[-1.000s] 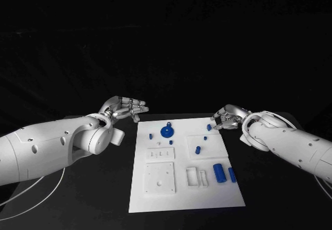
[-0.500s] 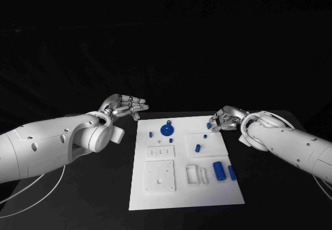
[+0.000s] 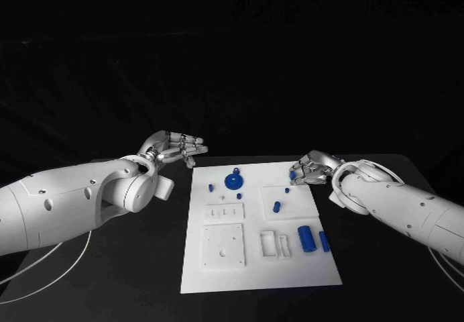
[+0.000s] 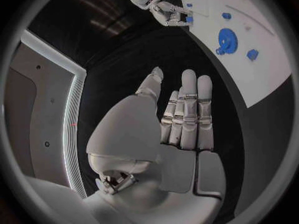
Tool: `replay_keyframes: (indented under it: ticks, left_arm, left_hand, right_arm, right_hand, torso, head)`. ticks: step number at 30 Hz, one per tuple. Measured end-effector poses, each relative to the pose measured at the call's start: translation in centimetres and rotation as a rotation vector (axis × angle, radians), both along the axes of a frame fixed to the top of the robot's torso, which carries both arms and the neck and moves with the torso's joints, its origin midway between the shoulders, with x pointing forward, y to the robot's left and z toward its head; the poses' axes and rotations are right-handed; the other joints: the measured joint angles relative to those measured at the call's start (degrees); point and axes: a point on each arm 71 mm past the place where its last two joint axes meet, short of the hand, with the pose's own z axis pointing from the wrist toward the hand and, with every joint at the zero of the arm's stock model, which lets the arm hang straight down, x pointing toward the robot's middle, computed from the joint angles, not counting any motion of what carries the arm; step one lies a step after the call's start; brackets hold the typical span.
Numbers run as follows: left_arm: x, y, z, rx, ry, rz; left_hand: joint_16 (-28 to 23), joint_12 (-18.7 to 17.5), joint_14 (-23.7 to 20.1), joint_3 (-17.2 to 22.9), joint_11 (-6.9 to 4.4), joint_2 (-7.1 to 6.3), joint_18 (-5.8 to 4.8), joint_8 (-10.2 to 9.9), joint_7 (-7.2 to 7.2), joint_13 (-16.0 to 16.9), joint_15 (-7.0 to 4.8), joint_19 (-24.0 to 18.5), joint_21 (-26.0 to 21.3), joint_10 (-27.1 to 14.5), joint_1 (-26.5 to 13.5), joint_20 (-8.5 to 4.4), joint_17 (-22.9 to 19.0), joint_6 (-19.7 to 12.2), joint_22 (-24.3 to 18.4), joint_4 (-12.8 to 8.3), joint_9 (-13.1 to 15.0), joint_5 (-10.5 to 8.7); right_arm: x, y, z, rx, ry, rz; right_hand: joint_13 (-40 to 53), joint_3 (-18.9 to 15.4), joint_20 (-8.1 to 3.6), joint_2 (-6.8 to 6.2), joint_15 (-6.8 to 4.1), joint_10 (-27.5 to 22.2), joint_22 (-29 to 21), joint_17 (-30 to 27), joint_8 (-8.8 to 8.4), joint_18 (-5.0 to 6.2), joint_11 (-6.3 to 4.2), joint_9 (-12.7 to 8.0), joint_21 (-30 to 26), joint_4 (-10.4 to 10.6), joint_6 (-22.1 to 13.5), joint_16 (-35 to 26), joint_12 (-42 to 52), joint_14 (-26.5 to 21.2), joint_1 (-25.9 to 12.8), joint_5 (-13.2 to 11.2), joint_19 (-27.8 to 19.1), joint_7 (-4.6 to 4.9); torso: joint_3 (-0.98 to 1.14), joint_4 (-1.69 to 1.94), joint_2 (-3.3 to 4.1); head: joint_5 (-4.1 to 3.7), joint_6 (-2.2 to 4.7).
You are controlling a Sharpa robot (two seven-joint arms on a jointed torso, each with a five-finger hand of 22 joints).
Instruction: Assemble the parts on the task board
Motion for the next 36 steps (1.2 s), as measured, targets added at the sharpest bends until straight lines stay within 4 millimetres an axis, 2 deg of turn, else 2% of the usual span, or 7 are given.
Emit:
replay_keyframes:
  ticks: [3, 10, 18, 25, 36]
  left_arm:
    - [0.0, 0.03, 0.01, 0.0, 0.0, 0.0]
    - [0.0, 0.09, 0.02, 0.0, 0.0, 0.002]
    - [-0.01, 0.12, 0.02, 0.0, 0.0, 0.002]
    - [-0.01, 0.16, 0.02, 0.0, 0.0, 0.003]
    - [-0.03, 0.23, 0.02, 0.0, 0.0, 0.004]
  left_hand:
    - [0.03, 0.0, 0.0, 0.0, 0.0, 0.0, -0.03, 0.0, 0.06, 0.0, 0.0, 0.0, 0.0, 0.0, 0.0, 0.0, 0.0, -0.06, 0.0, 0.0, 0.0, 0.0]
    - [0.22, 0.0, 0.0, 0.0, 0.0, 0.0, -0.25, 0.0, 0.21, 0.0, 0.0, 0.0, 0.0, 0.0, 0.0, 0.0, 0.0, -0.21, 0.0, 0.0, 0.0, 0.0]
    - [0.22, 0.0, 0.0, 0.0, 0.0, 0.0, 0.51, 0.0, 0.22, 0.0, 0.0, 0.0, 0.0, 0.0, 0.0, 0.01, 0.01, -0.21, 0.06, 0.0, 0.0, 0.0]
    - [0.22, 0.0, 0.0, 0.0, 0.0, 0.0, 0.5, 0.0, 0.22, 0.0, 0.0, 0.01, 0.0, 0.0, 0.0, 0.01, 0.01, -0.21, 0.05, 0.0, 0.0, 0.0]
    - [0.22, 0.0, 0.0, 0.0, 0.0, 0.0, 0.46, 0.0, 0.22, 0.0, 0.0, 0.01, 0.0, 0.0, 0.0, 0.01, 0.01, -0.21, 0.04, 0.0, 0.0, 0.0]
  right_arm:
    - [-0.02, 0.13, -0.15, 0.006, -0.001, -0.002]
    - [0.0, 0.23, -0.29, 0.014, -0.01, -0.008]
    - [0.03, 0.19, -0.27, 0.018, -0.019, -0.014]
    - [0.03, 0.21, -0.25, 0.021, -0.024, -0.016]
    - [0.03, 0.33, -0.29, 0.025, -0.028, -0.017]
  right_hand:
    - [0.0, 0.46, 0.0, 0.21, 0.0, 0.0, 0.0, 0.0, 0.0, 0.0, 0.0, 0.0, 0.0, 0.46, 0.0, 0.0, 0.0, 0.0, 0.21, -0.92, 0.0, 0.0]
    - [0.12, 4.61, 0.0, 0.45, 0.01, 0.0, 0.0, -0.01, 0.0, 0.0, 0.01, 0.0, 0.0, 0.26, 1.3, 0.0, 0.0, -0.01, 0.41, -4.75, 0.0, -0.16]
    - [0.27, 11.37, 0.01, 1.44, 0.01, 0.1, 0.0, -0.02, 0.0, 0.0, 0.13, 0.0, 0.0, -0.6, 4.06, 0.0, 0.28, -0.01, -0.57, -9.79, 0.0, -0.22]
    - [0.27, 13.38, 0.01, 1.81, 0.02, 0.1, 0.0, -0.02, 0.0, 0.0, 0.13, 0.06, 0.0, -1.37, 5.4, 0.0, 0.28, -0.01, -0.95, -11.66, 0.0, -0.19]
    - [0.41, 13.72, 0.01, 2.51, 0.02, 0.3, 0.0, -0.03, -0.36, -0.01, 0.33, 0.62, 0.0, -1.95, 9.01, 0.0, 0.49, -0.01, -1.16, -11.74, 0.0, -0.48]
  torso:
    - [0.02, 0.02, -0.01]
    - [0.03, 0.02, -0.04]
    - [0.07, -0.02, -0.07]
    - [0.1, -0.03, -0.07]
    - [0.13, -0.05, -0.06]
  head:
    - [0.02, -0.12]
    - [0.12, -0.2]
    - [0.12, -0.27]
    - [-0.01, -0.33]
    - [-0.08, -0.43]
